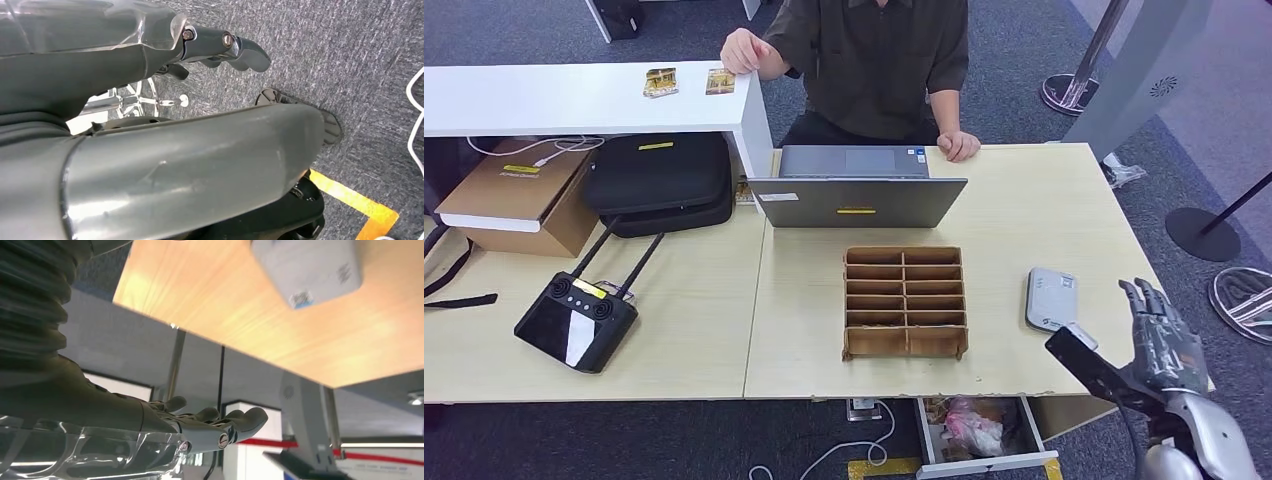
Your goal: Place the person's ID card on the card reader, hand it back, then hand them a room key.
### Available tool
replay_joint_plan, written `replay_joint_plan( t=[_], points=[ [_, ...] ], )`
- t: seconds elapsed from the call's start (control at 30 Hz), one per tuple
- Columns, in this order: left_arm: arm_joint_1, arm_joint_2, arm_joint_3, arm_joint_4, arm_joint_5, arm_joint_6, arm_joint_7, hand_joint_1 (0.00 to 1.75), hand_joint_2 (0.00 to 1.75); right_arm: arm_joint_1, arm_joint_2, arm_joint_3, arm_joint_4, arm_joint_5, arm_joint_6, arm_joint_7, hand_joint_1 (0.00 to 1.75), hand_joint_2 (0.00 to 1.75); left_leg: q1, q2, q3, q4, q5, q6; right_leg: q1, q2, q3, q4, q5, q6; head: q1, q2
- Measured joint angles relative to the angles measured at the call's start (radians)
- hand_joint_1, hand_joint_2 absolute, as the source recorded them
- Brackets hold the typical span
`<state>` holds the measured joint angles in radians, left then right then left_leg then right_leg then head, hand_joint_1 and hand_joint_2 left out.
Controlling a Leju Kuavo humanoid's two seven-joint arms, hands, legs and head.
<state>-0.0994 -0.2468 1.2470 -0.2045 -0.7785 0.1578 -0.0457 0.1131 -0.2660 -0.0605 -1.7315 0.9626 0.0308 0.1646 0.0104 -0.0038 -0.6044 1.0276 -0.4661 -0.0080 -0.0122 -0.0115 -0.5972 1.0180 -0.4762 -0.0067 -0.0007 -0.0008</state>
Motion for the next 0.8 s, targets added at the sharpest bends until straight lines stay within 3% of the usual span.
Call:
replay_joint_plan(
  t=[0.5, 0.8],
  points=[
    [-0.006, 0.000, 0.014, 0.000, 0.006, 0.004, -0.006, 0.00, 0.00, 0.015, 0.104, 0.134, 0.016, -0.003, -0.014, 0.047, 0.00, 1.75, -0.001, 0.001, 0.000, 0.000, 0.000, 0.000, -0.001, 0.000, 0.000, 0.000, 0.000, 0.000, 0.000, 0.000],
    [-0.008, 0.004, 0.016, 0.000, 0.002, 0.004, -0.020, 0.00, 0.00, -0.071, 0.182, 0.233, 0.151, 0.043, -0.045, 0.047, 0.00, 1.75, 0.000, 0.002, 0.001, 0.000, 0.000, 0.000, 0.000, 0.001, 0.000, 0.001, 0.000, 0.000, 0.000, 0.000]
  ],
)
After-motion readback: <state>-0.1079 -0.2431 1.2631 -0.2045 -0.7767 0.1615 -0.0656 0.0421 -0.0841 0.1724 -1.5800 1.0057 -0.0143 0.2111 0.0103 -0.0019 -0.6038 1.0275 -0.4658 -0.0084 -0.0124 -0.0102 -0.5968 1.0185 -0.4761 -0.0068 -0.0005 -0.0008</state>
